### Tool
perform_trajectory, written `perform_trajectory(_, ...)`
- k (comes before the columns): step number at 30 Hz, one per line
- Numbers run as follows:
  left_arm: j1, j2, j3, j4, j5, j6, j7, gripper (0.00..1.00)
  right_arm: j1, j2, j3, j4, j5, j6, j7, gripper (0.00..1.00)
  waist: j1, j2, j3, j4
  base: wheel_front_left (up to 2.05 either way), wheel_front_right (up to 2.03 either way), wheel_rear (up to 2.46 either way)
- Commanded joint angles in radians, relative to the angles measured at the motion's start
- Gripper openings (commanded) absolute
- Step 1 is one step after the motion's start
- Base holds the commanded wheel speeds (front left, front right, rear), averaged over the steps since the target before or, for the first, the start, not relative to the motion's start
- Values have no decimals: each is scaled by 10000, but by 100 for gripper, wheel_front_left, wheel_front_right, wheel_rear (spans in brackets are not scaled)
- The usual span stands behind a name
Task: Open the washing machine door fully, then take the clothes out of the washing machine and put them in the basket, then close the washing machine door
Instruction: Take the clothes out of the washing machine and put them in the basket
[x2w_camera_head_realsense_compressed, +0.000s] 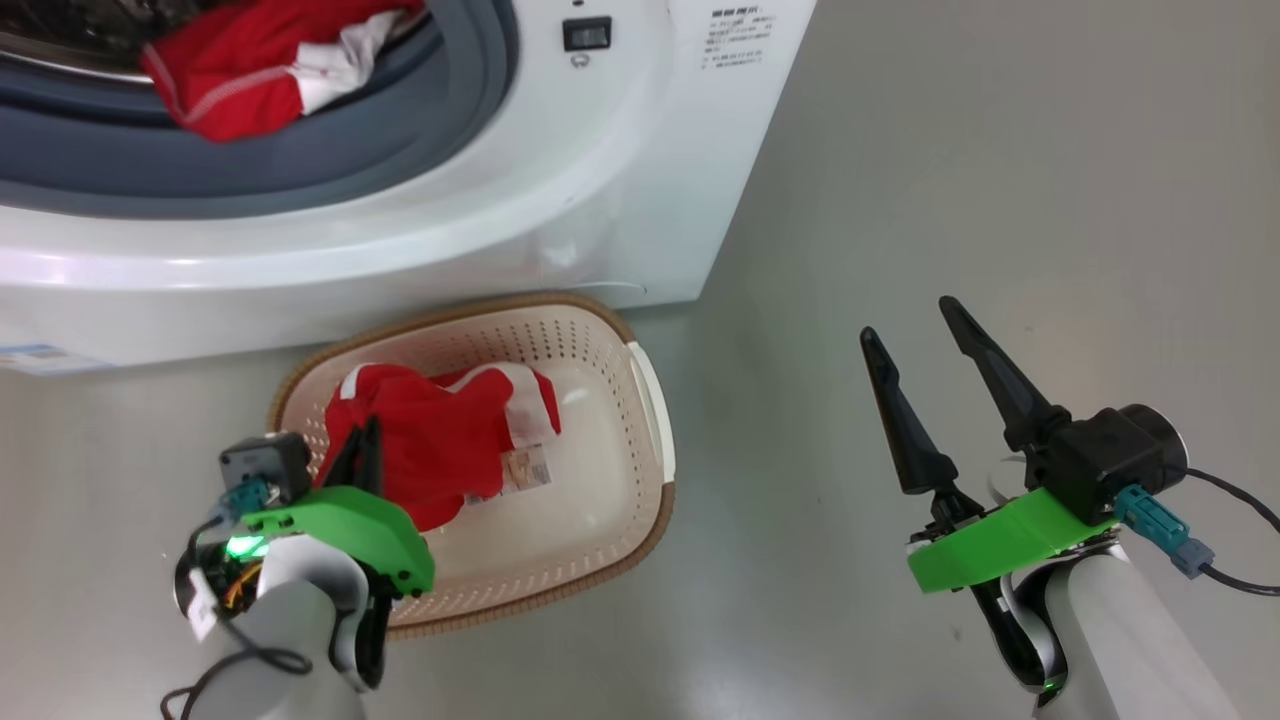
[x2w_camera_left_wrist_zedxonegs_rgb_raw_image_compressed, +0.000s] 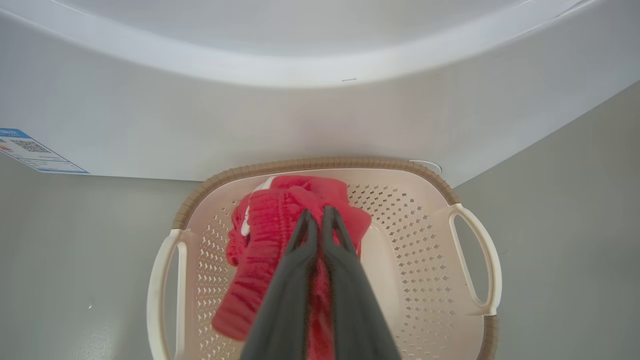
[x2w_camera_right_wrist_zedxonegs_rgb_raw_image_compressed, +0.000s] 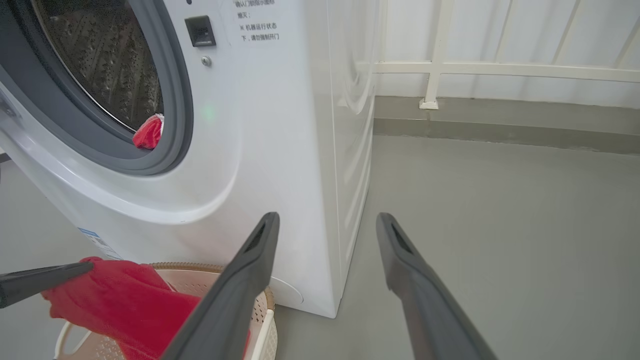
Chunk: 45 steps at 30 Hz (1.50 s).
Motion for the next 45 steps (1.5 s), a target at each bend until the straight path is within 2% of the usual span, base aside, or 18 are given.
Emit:
perform_trajectory(1,-310,172,169,268,-111,-66,-87,0,-116,-46,283,-197,60,4,-63,100,0,-1,278,-100,0,0,0)
perform_trajectory(8,-1278,108,73,2115,-412,-222,-35,0,-347,-61,523,-199,104,4,-63,100,0,-1,772,-241,0,0,0)
perform_trajectory(14,-1700,90,1,2963,-573,-317,33,0,-483,-122,625,-232,162,4,-63,100,0,-1,1076,-353,0,0,0)
perform_trajectory(15,-1764,88,-31,3057,-573,-314,33,4,-506,-130,641,-236,173,4,-63,100,0,-1,1137,-372,0,0,0)
perform_trajectory(16,-1823,86,-44,3136,-592,-308,41,24,-527,-133,654,-228,190,4,-63,100,0,-1,1193,-390,0,0,0)
perform_trajectory(17,-1872,85,-51,3206,-623,-314,76,32,-543,-134,676,-217,224,4,-63,100,0,-1,1239,-396,0,0,0)
perform_trajectory(18,-1918,83,-73,3263,-639,-316,105,50,-561,-138,704,-214,270,4,-63,100,0,-1,1280,-399,0,0,0)
perform_trajectory(19,-1966,82,-110,3307,-636,-309,116,85,-582,-143,721,-221,303,4,-63,100,0,-1,1319,-402,0,0,0)
perform_trajectory(20,-2005,81,-140,3344,-641,-310,120,100,-598,-147,737,-221,330,4,-63,100,0,-1,1345,-402,0,0,0)
perform_trajectory(26,-2207,77,-400,3432,-527,-374,-74,100,-667,-132,731,-177,512,4,-63,100,0,-1,1314,-382,0,0,0)
perform_trajectory(34,-2035,76,-426,2945,-514,-520,-371,100,-604,-102,425,23,589,4,-63,100,0,-1,702,-152,0,0,0)
perform_trajectory(45,-612,266,-239,588,148,-119,-386,100,-330,-22,-72,140,306,4,-63,100,0,-1,-392,213,0,0,0)
